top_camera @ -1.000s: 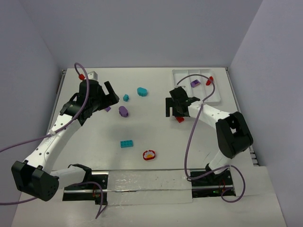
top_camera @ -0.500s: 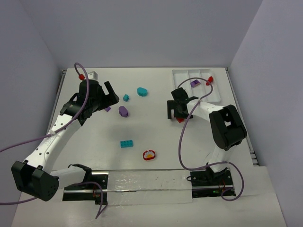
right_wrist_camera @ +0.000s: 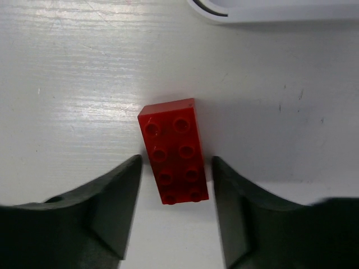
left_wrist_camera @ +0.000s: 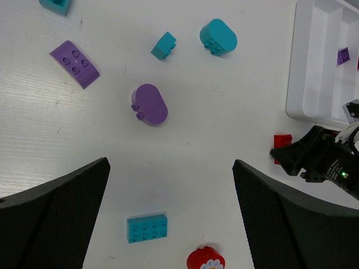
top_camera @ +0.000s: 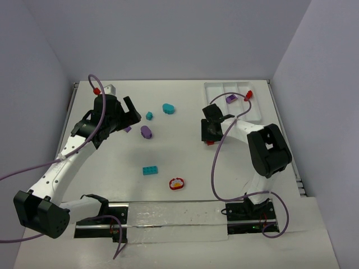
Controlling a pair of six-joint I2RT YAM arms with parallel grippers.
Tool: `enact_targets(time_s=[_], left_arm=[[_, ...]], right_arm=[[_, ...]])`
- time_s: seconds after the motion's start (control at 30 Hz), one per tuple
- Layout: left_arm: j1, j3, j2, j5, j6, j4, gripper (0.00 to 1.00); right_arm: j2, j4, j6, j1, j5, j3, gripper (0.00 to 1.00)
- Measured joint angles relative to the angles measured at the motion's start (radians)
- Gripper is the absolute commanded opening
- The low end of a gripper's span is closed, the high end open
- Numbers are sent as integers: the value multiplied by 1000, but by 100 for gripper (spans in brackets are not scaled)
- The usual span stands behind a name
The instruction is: Sort the legos into containers by color
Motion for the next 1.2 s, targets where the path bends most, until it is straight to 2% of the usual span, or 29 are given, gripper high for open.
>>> enact_targets(time_s=[0.1,0.23,0.37,0.57,0.67,0.77,0.9,1.2], left_arm=[[0,0,-1,0,0,0,99],[0,0,-5,0,0,-3,99],[0,0,-11,-9,0,-5,99],[0,6,-22,-28,5,-21,99],[0,8,-33,-35,5,-24,99],[0,8,-42,-37,6,-24,99],[0,8,-43,-37,7,-25,99],[0,10,-43,-37,11,-26,99]], right_arm=[[0,1,5,1,8,0,31],[-1,2,11,1,15,0,25],[-24,-3,17,2,22,0,25],[-160,-14,45,-9,71,3,26],[-226,-16,79,-73,77,12,26],[-240,-12,124,-203,74,56,27],[-192,-10,171,-342,80,144,28],[79,-17,238,-488,65,420,29]])
